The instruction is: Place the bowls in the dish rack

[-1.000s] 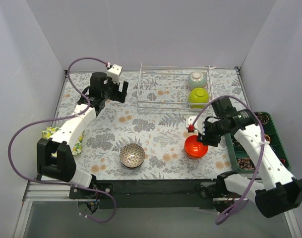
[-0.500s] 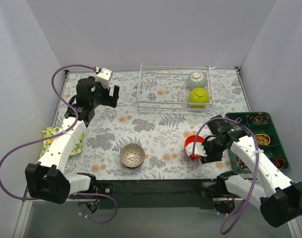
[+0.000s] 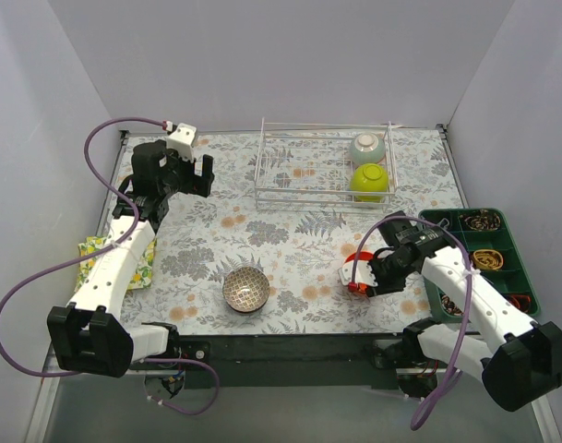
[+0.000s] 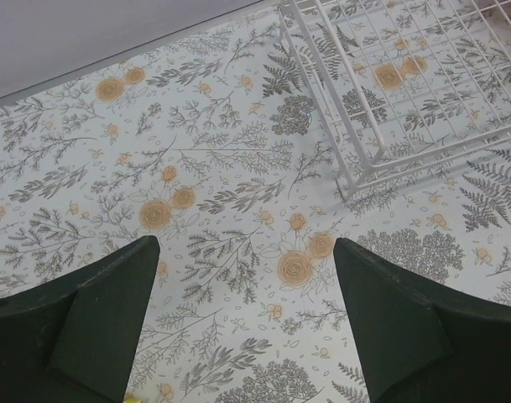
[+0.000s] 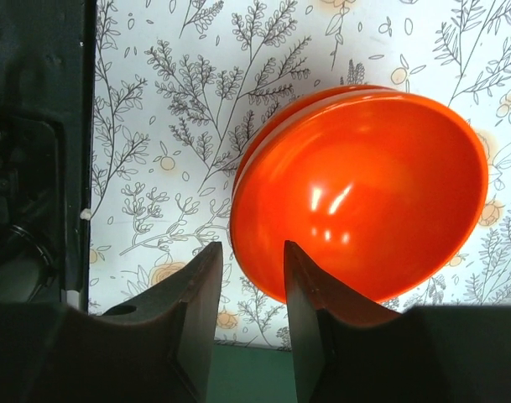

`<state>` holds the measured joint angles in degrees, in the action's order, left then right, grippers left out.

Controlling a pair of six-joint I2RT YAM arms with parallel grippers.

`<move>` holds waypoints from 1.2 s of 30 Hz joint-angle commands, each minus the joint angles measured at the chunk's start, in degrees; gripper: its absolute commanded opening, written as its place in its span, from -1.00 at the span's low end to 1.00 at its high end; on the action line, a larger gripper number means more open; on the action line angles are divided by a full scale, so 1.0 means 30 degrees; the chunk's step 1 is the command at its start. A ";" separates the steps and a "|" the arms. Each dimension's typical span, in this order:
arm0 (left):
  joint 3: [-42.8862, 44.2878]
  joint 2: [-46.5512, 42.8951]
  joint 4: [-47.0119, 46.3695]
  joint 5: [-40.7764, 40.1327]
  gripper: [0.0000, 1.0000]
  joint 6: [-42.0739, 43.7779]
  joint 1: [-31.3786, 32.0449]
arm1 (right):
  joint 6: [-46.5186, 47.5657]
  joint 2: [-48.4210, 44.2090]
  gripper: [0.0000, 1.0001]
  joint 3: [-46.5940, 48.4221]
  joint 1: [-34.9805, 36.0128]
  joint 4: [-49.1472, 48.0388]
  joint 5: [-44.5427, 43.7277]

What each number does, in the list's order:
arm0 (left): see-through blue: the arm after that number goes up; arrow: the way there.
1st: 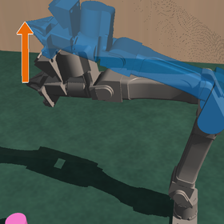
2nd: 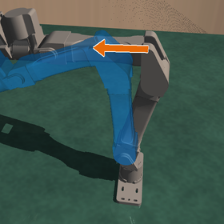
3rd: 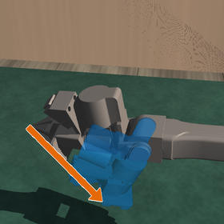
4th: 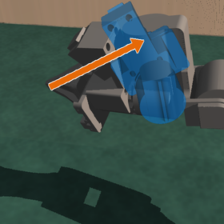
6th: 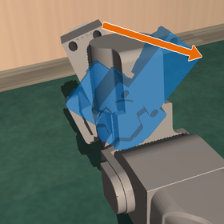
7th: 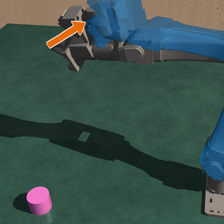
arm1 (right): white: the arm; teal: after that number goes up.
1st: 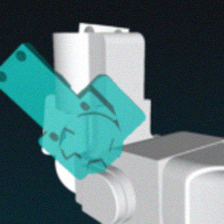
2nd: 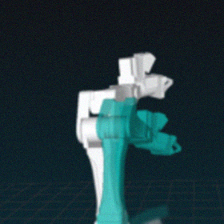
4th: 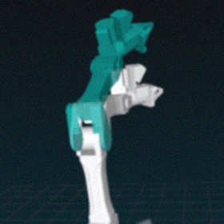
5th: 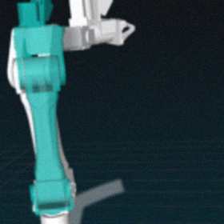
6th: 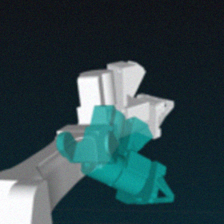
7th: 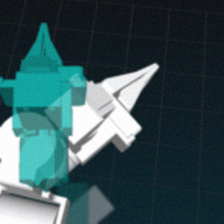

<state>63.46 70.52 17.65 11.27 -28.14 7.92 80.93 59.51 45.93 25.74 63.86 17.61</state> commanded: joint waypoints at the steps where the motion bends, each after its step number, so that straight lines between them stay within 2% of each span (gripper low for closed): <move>1: 0.0760 0.0018 0.0182 0.0696 0.71 -0.0199 -0.0151 | -0.0403 0.0174 -0.19 -0.0194 0.0298 -0.0689 0.0518; 11: 0.0760 0.0252 -0.0023 0.1166 0.71 -0.0551 -0.0297 | -0.1222 -0.0089 -0.27 -0.1218 0.0942 -0.1098 0.0460; 19: 0.0907 0.0341 -0.0258 0.1546 0.71 -0.0901 -0.0327 | -0.2307 -0.0059 -0.85 -0.0078 0.1118 -0.1071 0.0314; 22: 0.1053 0.0428 -0.0522 0.1780 0.71 -0.1340 -0.0327 | -0.2336 -0.0380 -0.97 0.1004 0.1118 -0.0486 0.0079; 27: 0.2046 0.0779 -0.0580 0.3127 0.68 -0.2073 -0.0327 | -0.2804 -0.0500 -0.97 0.4628 0.1118 0.0920 -0.0302; 30: 0.2749 0.1393 -0.0580 0.3977 0.65 -0.2718 -0.0210 | -0.4265 0.0026 -0.97 0.6973 0.1118 0.0923 -0.0011; 33: 0.3307 0.2272 -0.0551 0.4300 0.58 -0.3100 0.0577 | -0.7367 0.1109 -0.97 0.9113 0.1089 -0.0946 0.1071; 36: 0.4331 0.3414 -0.0347 0.3807 0.50 -0.2837 0.2010 | -1.1175 0.2544 -0.97 1.0436 0.1031 -0.4313 0.2302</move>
<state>72.31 77.84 16.58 21.58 -36.10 9.08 62.02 62.94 71.61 28.91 62.89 18.87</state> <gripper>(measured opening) 0.767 0.087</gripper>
